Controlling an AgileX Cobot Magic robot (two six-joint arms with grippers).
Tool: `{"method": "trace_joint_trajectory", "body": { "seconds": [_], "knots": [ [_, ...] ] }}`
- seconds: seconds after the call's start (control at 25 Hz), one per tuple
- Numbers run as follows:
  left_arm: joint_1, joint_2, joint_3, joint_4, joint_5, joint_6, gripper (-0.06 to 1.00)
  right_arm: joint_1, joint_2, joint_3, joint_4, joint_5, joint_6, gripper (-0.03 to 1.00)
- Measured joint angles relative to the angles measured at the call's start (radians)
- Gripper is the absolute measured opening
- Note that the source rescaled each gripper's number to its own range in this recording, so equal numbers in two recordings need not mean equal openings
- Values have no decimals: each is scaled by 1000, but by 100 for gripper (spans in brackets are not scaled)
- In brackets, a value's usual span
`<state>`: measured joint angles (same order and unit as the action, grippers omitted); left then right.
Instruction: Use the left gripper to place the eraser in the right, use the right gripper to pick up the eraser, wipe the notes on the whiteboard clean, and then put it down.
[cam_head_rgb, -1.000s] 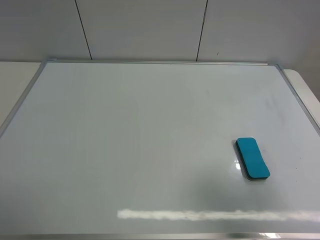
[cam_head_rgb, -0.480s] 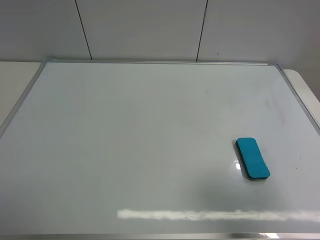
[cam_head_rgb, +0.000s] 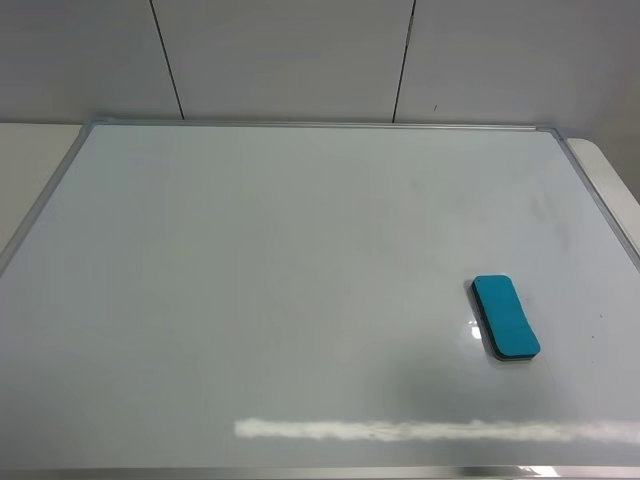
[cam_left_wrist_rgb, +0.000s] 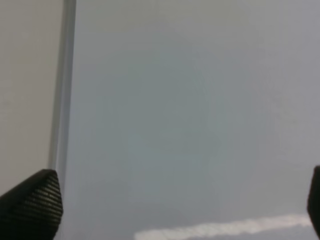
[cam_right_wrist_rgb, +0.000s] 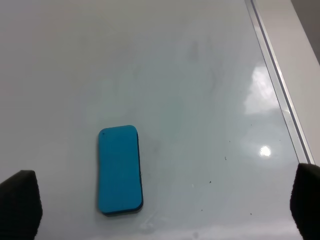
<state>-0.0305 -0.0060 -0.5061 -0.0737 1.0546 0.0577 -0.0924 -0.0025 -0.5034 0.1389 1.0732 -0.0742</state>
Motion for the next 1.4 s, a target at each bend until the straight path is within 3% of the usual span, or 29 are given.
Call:
{"method": "trace_joint_trajectory", "body": {
  "seconds": [1.4],
  "knots": [
    [-9,0,0,0,0,0,100,0,0,0,7,0,1,100]
  ]
}}
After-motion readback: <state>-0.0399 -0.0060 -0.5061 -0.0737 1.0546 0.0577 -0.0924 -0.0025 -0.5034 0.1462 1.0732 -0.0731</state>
